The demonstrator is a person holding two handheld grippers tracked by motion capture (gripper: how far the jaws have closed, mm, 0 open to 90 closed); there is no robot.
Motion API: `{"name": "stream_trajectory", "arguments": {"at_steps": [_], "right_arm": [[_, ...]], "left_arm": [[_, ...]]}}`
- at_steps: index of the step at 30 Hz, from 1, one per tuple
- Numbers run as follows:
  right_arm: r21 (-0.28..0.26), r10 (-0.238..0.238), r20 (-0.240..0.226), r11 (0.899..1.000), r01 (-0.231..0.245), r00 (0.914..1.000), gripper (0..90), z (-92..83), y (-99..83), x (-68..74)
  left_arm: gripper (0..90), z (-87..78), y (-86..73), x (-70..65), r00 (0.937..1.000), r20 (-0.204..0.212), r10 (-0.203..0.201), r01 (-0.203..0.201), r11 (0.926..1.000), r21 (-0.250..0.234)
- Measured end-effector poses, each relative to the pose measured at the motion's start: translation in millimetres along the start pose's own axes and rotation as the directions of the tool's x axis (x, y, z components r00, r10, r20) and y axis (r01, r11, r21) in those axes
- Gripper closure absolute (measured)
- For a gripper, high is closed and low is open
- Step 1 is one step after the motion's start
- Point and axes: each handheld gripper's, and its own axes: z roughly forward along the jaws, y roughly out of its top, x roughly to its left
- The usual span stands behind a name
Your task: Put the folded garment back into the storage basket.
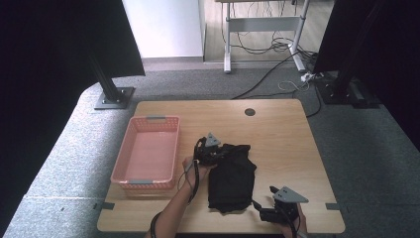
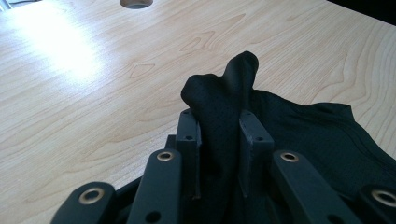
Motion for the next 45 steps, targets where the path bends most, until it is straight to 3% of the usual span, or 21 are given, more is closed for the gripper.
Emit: {"name": "stream_trajectory", "arguments": {"at_steps": [14, 19, 28, 37, 45], "right_arm": [[0.006, -0.006, -0.03, 1.0, 0.006, 0.9995, 14.1, 6.2, 6.5, 2.2], [0.014, -0.009, -0.06, 1.0, 0.009, 0.9981, 13.1, 10.7, 8.8, 4.7], [0.062, -0.04, -0.07, 0.997, 0.044, 0.9968, 9.1, 19.1, 16.8, 11.2], [0.084, -0.039, -0.082, 0.995, 0.046, 0.9959, 2.8, 28.0, 26.7, 17.0], [0.114, -0.042, -0.088, 0.992, 0.052, 0.9952, 2.5, 37.5, 29.5, 24.8]], "left_arm": [[72.4, 0.7, -1.3, 1.6, 1.0, 0.0, -0.006, 0.006, 1.0, -0.003], [72.4, 1.0, -1.3, 3.0, 1.0, 0.0, -0.009, 0.009, 1.0, -0.002], [72.3, 2.0, -1.2, 3.1, 1.0, 0.003, 0.005, -0.005, 1.0, 0.007], [72.2, 2.3, -1.1, 4.2, 1.0, 0.005, 0.005, -0.005, 1.0, 0.008], [72.2, 2.1, -0.9, 3.5, 0.9999, 0.007, 0.007, -0.008, 0.9999, 0.009]]}}
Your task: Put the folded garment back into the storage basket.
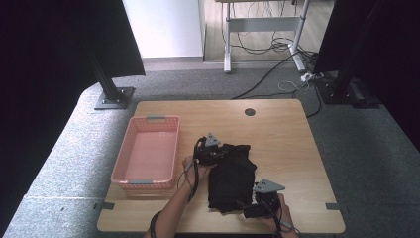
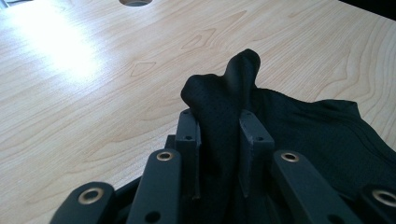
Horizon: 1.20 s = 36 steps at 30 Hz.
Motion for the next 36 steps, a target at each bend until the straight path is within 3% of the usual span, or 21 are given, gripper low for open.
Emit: {"name": "stream_trajectory", "arguments": {"at_steps": [9, 18, 25, 33, 36], "right_arm": [[0.068, 0.008, 0.003, 0.998, -0.009, 1.0, 2.2, 17.4, 5.7, 2.7], [0.101, 0.001, 0.012, 0.995, -0.003, 0.9999, 3.1, 26.6, 8.7, 5.1], [0.086, -0.005, 0.013, 0.996, 0.004, 0.9999, 6.6, 29.7, 2.2, 6.9], [0.035, 0.021, 0.013, 0.999, -0.022, 0.9997, 37.9, 25.7, -0.3, 11.6], [0.034, 0.024, -0.014, 0.999, -0.023, 0.9996, 53.7, 25.6, 1.2, 11.9]], "left_arm": [[72.1, 1.3, -0.6, 0.4, 1.0, 0.0, -0.004, 0.004, 1.0, -0.002], [72.1, 0.8, -0.5, -0.7, 1.0, -0.001, -0.002, 0.002, 1.0, -0.002], [72.0, 0.7, 0.7, -2.5, 1.0, 0.0, 0.004, -0.004, 1.0, -0.001], [72.0, 0.0, 1.5, -7.5, 0.9999, -0.003, 0.015, -0.015, 0.9999, -0.008], [72.0, 0.3, 3.0, -9.5, 0.9998, -0.002, 0.018, -0.018, 0.9998, -0.013]]}}
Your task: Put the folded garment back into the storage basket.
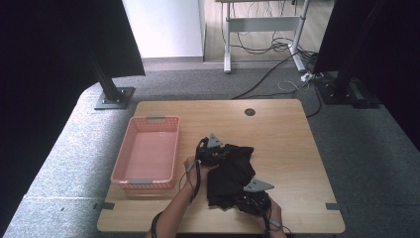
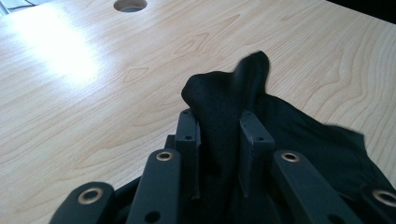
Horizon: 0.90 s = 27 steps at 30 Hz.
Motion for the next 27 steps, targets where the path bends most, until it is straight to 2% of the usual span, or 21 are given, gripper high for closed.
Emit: {"name": "stream_trajectory", "arguments": {"at_steps": [4, 10, 14, 27], "right_arm": [[0.002, -0.015, -0.007, 1.0, 0.015, 0.9999, 60.8, -1.3, 2.4, -0.1], [-0.031, 0.002, -0.019, 1.0, -0.002, 0.9998, 64.9, -4.7, 2.6, -2.6], [-0.06, -0.009, -0.016, 0.998, 0.008, 0.9998, 65.2, -8.6, 5.0, -1.5], [-0.09, -0.041, -0.036, 0.995, 0.038, 0.9985, 66.6, -15.5, 11.8, 0.5]], "left_arm": [[72.0, 0.3, 0.0, -0.4, 1.0, -0.002, -0.001, 0.001, 1.0, -0.004], [72.0, -1.5, 0.4, 0.8, 1.0, -0.002, 0.002, -0.002, 1.0, -0.007], [71.9, -2.8, 1.4, 1.3, 1.0, 0.001, 0.003, -0.003, 1.0, -0.008], [71.9, -6.4, 3.8, 4.9, 1.0, 0.002, 0.006, -0.006, 1.0, -0.006]]}}
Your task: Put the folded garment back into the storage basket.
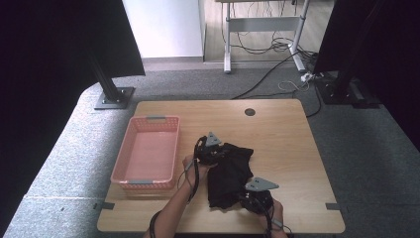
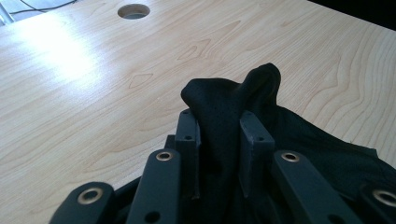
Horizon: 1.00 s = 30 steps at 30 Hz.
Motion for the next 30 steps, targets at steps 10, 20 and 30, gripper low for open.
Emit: {"name": "stream_trajectory", "arguments": {"at_steps": [10, 20, 30], "right_arm": [[-0.03, -0.01, -0.013, 0.999, 0.01, 0.9999, 67.3, -4.5, 11.9, 1.3], [-0.059, -0.027, -0.016, 0.998, 0.026, 0.9995, 67.5, -10.0, 28.5, 8.5], [-0.086, -0.033, -0.018, 0.996, 0.032, 0.9993, 67.6, -12.0, 36.9, 10.7]], "left_arm": [[72.0, -7.3, 4.7, 3.2, 1.0, -0.008, -0.006, 0.005, 0.9999, -0.015], [72.0, -23.6, 14.9, 7.2, 0.9997, -0.024, 0.001, -0.002, 0.9993, -0.038], [72.1, -32.4, 17.9, 11.4, 0.9993, -0.036, -0.004, 0.002, 0.9987, -0.05]]}}
